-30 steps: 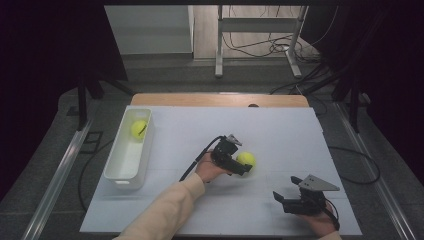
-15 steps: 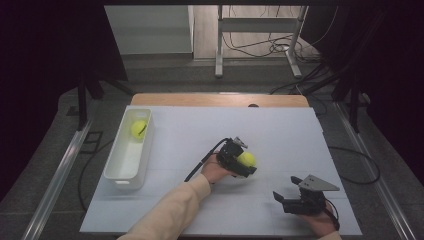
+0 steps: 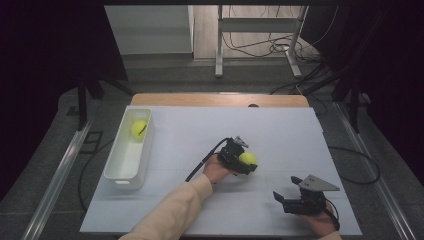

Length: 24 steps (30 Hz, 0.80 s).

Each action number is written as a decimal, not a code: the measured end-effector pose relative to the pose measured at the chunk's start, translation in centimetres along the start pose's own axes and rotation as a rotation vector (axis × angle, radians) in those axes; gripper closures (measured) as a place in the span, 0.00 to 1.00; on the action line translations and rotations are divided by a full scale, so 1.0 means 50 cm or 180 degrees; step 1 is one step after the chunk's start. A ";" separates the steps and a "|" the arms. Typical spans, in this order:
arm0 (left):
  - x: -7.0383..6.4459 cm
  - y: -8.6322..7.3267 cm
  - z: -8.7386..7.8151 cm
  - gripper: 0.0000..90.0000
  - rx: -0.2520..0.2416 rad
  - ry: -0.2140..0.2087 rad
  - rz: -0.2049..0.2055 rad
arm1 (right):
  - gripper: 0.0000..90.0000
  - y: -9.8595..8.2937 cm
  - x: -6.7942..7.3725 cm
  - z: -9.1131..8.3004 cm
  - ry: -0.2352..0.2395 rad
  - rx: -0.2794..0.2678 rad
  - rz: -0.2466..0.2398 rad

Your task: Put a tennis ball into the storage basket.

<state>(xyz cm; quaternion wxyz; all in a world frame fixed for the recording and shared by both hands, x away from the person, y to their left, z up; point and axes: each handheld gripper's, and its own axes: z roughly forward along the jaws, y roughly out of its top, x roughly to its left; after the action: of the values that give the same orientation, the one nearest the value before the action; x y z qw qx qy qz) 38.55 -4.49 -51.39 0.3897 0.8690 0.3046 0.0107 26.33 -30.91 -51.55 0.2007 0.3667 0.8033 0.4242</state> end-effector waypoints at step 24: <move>-0.011 0.003 -0.037 0.28 -0.0140 0.0018 0.0069 | 0.14 0.000 0.000 -0.002 0.0003 -0.0015 -0.0001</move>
<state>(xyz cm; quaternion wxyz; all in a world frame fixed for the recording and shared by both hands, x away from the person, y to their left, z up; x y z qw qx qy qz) 37.72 -3.64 -49.86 0.4077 0.8635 0.2960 0.0242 26.29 -30.97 -51.50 0.2012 0.3659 0.8024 0.4263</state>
